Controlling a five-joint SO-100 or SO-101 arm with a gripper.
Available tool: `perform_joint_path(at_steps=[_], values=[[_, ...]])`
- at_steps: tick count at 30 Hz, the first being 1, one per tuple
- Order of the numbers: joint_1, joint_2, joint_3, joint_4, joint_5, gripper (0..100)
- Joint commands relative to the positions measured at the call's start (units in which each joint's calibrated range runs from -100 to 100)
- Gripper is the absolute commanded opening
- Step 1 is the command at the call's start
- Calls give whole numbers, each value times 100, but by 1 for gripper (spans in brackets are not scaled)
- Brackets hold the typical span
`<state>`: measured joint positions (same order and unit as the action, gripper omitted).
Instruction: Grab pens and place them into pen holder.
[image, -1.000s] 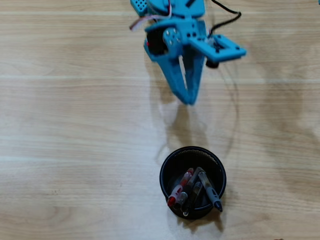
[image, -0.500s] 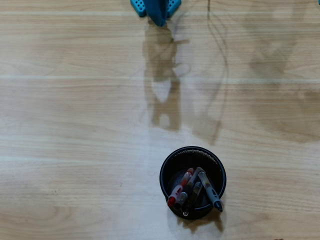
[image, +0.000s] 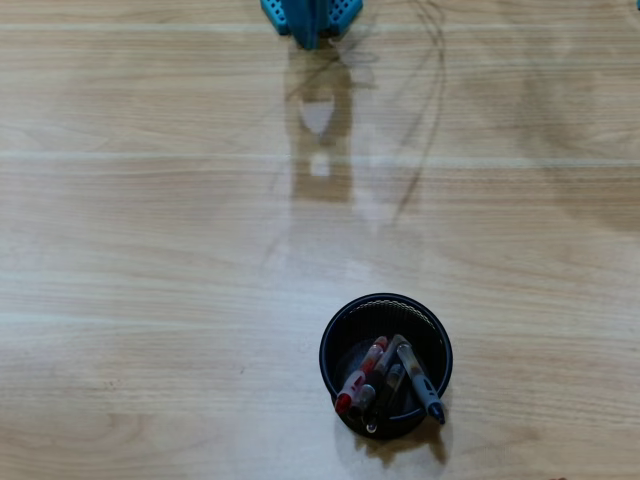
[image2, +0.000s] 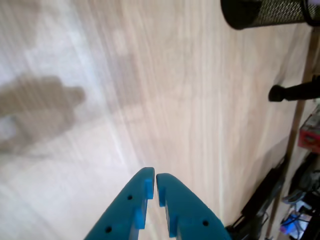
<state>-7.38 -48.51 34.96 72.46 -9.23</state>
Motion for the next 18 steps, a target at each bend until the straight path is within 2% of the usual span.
perform_joint_path(at_steps=[1,8,13,18], values=[[30,-902,1834,-1347,143,2],[30,-2338,4278,-3014,148,2],[30,-3009,5137,-3506,154,2],[2,-3662,5671,-3543,316,2]])
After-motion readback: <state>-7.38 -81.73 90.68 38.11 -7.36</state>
